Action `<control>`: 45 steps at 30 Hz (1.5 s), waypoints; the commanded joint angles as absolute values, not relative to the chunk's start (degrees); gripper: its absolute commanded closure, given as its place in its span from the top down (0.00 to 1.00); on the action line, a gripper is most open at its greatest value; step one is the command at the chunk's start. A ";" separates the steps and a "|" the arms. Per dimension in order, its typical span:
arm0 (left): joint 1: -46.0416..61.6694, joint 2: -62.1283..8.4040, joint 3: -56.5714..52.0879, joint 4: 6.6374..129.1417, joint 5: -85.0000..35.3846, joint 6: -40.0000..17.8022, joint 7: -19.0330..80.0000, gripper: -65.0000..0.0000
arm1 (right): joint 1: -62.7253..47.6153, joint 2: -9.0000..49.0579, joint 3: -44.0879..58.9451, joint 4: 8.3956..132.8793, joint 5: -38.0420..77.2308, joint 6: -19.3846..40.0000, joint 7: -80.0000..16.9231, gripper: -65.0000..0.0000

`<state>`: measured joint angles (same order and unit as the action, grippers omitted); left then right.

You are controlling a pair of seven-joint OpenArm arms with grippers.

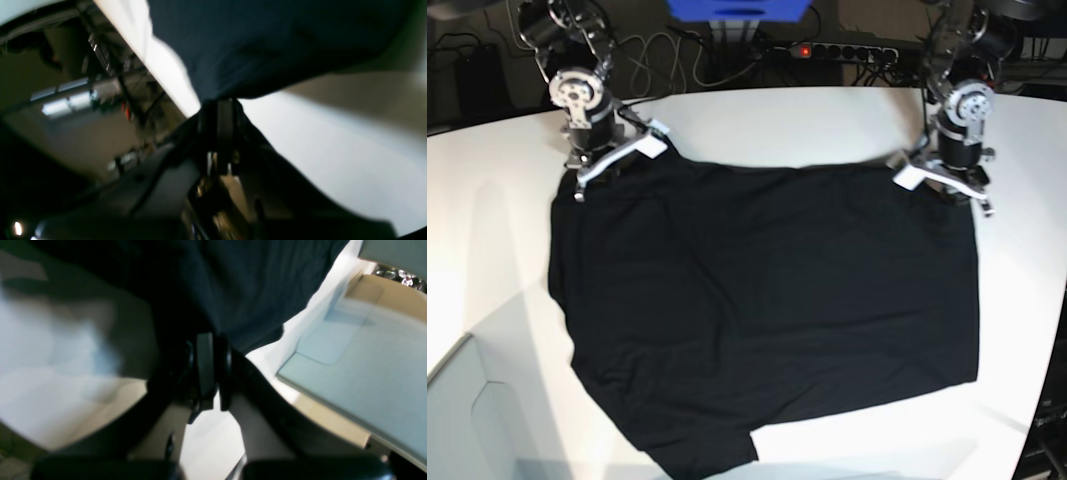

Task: Fold the T-shirt properly
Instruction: 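Lift the shirt's shoulders with both grippers and pull toward the hem, then carry the held shoulders over the shirt body toward the hem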

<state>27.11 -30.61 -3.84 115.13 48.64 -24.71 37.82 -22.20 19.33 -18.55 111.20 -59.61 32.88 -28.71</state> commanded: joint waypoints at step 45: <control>15.69 -22.73 -15.87 103.16 51.03 -23.78 38.20 0.00 | 12.35 11.03 -20.70 89.98 -49.63 34.24 -32.66 0.00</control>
